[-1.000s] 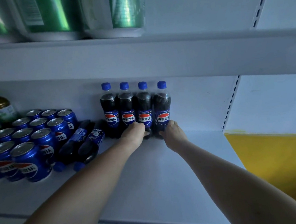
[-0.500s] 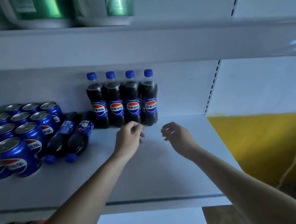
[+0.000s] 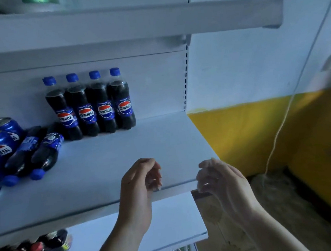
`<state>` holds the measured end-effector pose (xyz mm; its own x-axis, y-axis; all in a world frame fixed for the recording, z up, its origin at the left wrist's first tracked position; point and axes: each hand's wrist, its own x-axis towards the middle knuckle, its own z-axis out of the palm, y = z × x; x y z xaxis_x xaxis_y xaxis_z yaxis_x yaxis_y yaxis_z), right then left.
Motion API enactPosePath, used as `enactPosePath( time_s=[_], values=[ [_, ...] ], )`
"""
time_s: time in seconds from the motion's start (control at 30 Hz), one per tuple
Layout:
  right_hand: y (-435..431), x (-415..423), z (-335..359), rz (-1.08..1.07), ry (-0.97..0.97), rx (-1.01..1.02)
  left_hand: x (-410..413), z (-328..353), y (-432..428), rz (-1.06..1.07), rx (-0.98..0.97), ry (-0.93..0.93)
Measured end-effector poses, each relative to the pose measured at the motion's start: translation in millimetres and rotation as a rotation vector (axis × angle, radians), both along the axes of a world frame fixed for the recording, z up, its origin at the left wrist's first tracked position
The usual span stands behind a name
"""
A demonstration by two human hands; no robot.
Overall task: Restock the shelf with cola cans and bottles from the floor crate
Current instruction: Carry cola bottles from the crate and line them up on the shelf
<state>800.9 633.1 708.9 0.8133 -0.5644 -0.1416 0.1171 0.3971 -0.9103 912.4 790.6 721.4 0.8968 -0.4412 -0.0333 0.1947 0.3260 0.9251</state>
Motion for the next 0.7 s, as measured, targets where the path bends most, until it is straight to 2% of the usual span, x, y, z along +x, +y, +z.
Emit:
enactPosePath(
  time_s=[0.27, 0.33, 0.53, 0.7],
  values=[
    [-22.6, -134.2, -19.8, -0.237, -0.021, -0.001, -95.0, -12.4, -29.7, -0.210, -0.008, 0.144],
    [-24.4, -172.1, -25.9, -0.293, 0.001, -0.004, -122.9, -19.0, -40.3, -0.261, -0.030, 0.241],
    [-20.0, -321.2, -38.8, -0.472, 0.119, 0.112, -230.4, -45.6, -76.2, -0.496, -0.078, 0.725],
    [-26.0, -469.7, -49.7, -0.850, 0.165, 0.194, -327.0, -60.0, -105.2, -0.637, -0.001, 0.826]
  ],
)
